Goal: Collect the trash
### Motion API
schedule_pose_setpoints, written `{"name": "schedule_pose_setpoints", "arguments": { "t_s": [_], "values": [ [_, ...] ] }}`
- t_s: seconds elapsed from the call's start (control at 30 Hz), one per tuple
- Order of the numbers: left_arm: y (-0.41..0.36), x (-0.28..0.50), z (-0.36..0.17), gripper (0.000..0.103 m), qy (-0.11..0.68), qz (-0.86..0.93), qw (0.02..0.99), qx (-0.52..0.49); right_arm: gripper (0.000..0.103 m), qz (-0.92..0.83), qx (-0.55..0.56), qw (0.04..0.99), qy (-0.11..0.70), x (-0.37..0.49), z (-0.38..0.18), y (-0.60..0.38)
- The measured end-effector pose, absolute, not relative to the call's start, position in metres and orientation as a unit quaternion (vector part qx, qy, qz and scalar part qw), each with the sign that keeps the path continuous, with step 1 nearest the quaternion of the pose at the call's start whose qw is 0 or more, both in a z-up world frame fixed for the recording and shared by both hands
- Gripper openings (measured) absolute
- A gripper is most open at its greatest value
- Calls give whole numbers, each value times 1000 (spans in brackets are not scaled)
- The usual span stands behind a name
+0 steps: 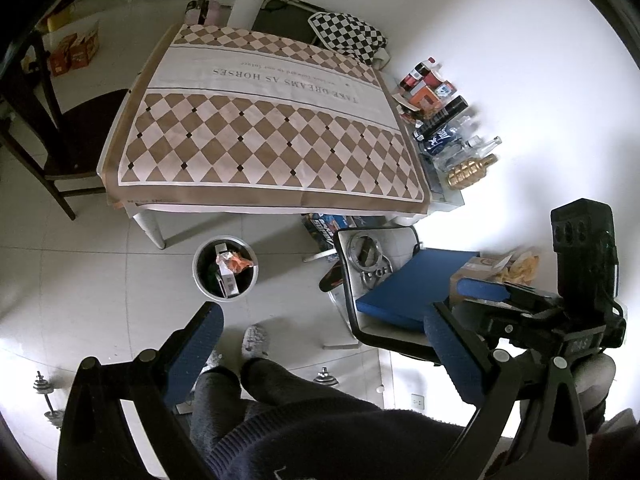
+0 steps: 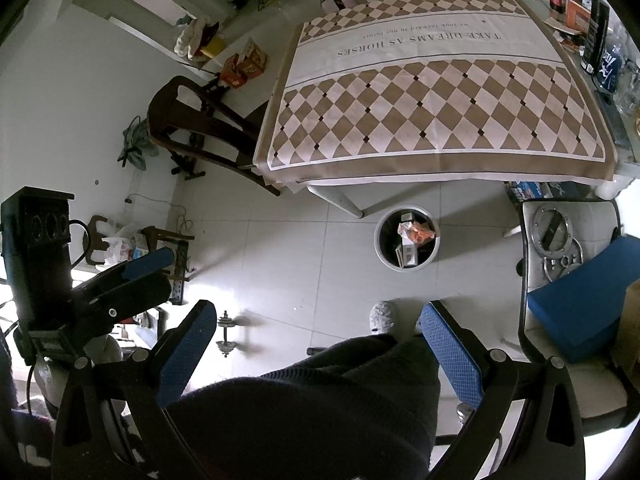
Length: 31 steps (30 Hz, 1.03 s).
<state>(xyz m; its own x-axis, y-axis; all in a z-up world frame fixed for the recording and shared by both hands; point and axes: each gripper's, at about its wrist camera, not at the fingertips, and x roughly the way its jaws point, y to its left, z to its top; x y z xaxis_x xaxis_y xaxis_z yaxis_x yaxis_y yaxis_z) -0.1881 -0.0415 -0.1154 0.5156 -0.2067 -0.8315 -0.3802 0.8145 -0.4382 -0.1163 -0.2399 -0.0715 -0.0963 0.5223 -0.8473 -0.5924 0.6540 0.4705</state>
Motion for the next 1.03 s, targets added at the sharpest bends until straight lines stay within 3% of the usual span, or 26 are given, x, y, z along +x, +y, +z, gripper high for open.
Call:
{"name": "schedule_pose_setpoints", "arguments": {
  "t_s": [1.03],
  "values": [
    [-42, -184, -107, 103, 488, 57, 817, -301, 103, 426, -36, 666, 611, -107, -64, -248]
  ]
}}
